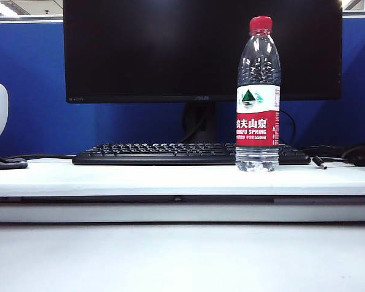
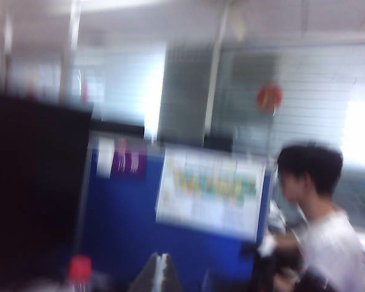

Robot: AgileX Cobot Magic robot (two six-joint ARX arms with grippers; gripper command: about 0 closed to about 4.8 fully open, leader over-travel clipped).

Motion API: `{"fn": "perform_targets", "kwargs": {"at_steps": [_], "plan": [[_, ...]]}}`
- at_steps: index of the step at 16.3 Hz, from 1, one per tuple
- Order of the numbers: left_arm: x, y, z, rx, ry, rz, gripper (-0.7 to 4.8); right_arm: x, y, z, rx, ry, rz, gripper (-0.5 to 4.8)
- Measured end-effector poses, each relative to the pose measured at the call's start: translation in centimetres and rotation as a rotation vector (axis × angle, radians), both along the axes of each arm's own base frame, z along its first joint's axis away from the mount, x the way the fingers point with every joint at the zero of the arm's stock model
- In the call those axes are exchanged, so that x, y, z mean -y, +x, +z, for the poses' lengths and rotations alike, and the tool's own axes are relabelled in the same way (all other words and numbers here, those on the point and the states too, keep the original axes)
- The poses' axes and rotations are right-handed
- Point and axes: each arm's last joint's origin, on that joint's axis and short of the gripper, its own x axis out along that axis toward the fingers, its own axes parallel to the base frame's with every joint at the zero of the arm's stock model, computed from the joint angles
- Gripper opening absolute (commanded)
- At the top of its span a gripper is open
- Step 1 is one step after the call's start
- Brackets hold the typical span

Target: Unscrew the cap from the plastic bottle on the table.

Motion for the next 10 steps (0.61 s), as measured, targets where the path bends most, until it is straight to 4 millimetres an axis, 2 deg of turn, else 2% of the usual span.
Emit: {"fn": "perform_targets", "kwargs": {"at_steps": [2,4,6,7,9,10], "plan": [[1.0,3.3,0.7,-0.041,0.056,-0.043,-0.02,0.1,-0.5,0.9,0.105,0.012,-0.015,0.0],[3.0,6.1,0.0,0.015,0.125,-0.091,-0.02,0.1,-1.2,1.8,0.229,0.022,-0.024,0.05],[5.9,9.7,-2.6,0.046,0.217,-0.128,0.14,0.2,-1.8,2.4,0.32,0.043,-0.035,0.14],[7.8,10.9,-4.1,0.038,0.248,-0.153,0.48,0.2,-1.9,2.5,0.315,0.072,-0.011,0.23],[10.5,12.2,-6.6,-0.02,0.296,-0.145,0.57,0.2,-1.8,2.6,0.274,0.099,0.011,0.51],[11.6,13.0,-8.1,-0.051,0.321,-0.078,0.58,0.2,-1.8,2.7,0.272,0.103,0.013,0.54]]}}
